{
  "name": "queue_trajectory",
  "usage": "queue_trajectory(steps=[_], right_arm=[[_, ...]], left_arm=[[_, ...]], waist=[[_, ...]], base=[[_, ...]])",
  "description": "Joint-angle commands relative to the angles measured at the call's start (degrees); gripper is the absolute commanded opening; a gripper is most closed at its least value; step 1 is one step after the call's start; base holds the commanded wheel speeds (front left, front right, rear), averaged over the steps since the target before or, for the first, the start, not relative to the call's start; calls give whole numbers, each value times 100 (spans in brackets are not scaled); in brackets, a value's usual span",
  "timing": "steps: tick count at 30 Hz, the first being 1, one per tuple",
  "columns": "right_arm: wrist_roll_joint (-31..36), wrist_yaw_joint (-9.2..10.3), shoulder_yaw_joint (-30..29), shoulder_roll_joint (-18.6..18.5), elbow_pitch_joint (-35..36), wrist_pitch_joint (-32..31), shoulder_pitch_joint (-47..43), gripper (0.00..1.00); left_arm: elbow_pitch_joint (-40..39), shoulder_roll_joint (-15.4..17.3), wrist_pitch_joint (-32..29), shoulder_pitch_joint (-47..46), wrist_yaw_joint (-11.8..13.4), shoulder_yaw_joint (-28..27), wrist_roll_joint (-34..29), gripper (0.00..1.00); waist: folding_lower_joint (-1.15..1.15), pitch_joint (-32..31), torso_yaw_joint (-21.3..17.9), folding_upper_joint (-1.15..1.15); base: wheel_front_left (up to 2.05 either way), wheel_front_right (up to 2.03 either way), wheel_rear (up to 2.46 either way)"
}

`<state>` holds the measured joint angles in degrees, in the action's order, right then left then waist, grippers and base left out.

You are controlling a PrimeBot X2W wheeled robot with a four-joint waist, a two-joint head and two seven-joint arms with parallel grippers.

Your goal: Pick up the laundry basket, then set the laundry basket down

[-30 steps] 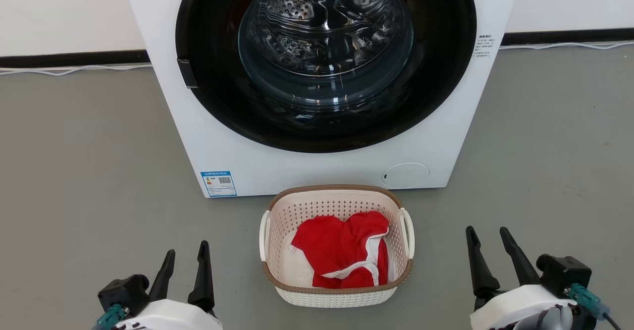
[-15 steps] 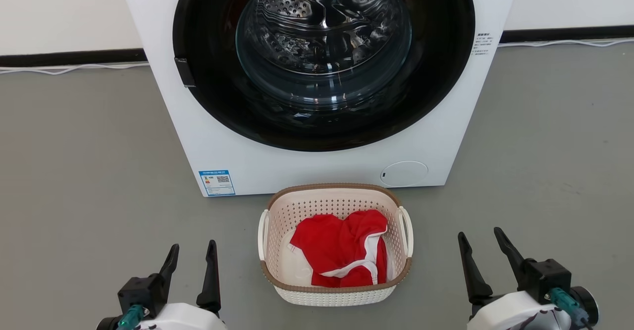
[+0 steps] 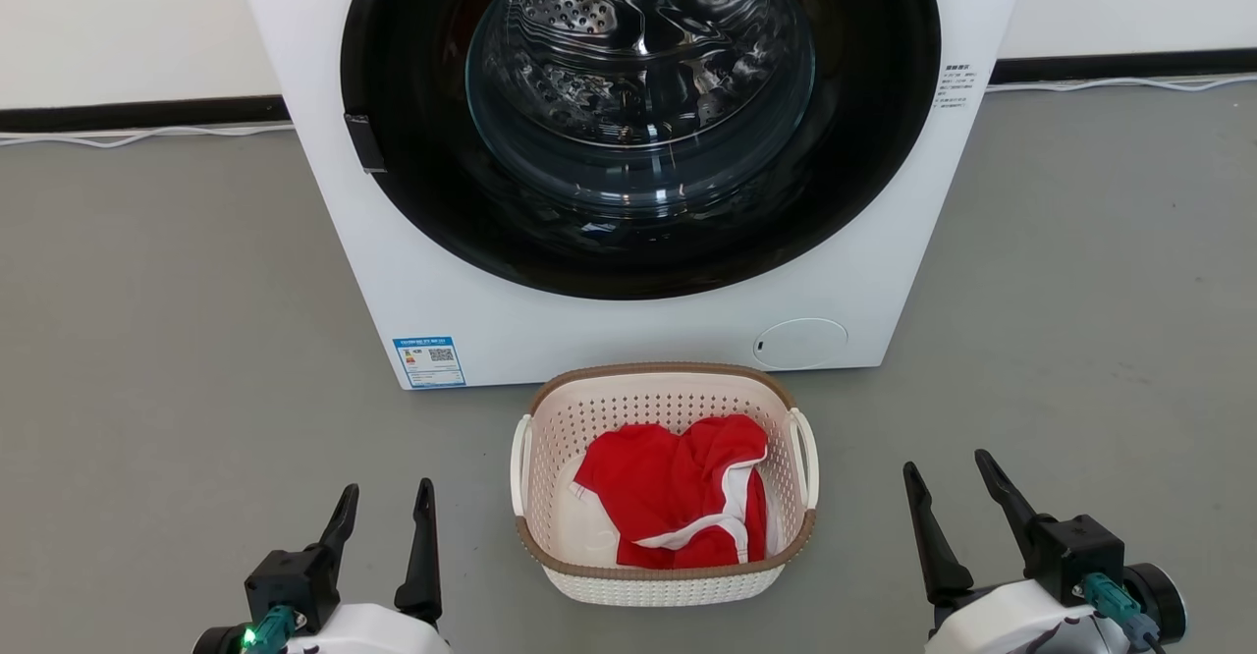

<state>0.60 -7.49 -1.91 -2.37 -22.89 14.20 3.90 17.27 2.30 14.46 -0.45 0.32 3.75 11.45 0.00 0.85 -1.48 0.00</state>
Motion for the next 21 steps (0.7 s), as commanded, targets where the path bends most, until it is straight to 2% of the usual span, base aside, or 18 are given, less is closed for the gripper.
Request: queue_trajectory(steps=[1, 21], right_arm=[[37, 0, 118, -51, 122, 80, 286, 100], [-30, 0, 137, -51, 140, 80, 464, 100]], left_arm=[[-101, 57, 53, -208, 46, -157, -34, 100], [-91, 57, 54, -397, 35, -120, -51, 100]], waist=[[0, 3, 0, 0], [0, 357, -13, 0]], base=[[0, 0, 0], [0, 0, 0]])
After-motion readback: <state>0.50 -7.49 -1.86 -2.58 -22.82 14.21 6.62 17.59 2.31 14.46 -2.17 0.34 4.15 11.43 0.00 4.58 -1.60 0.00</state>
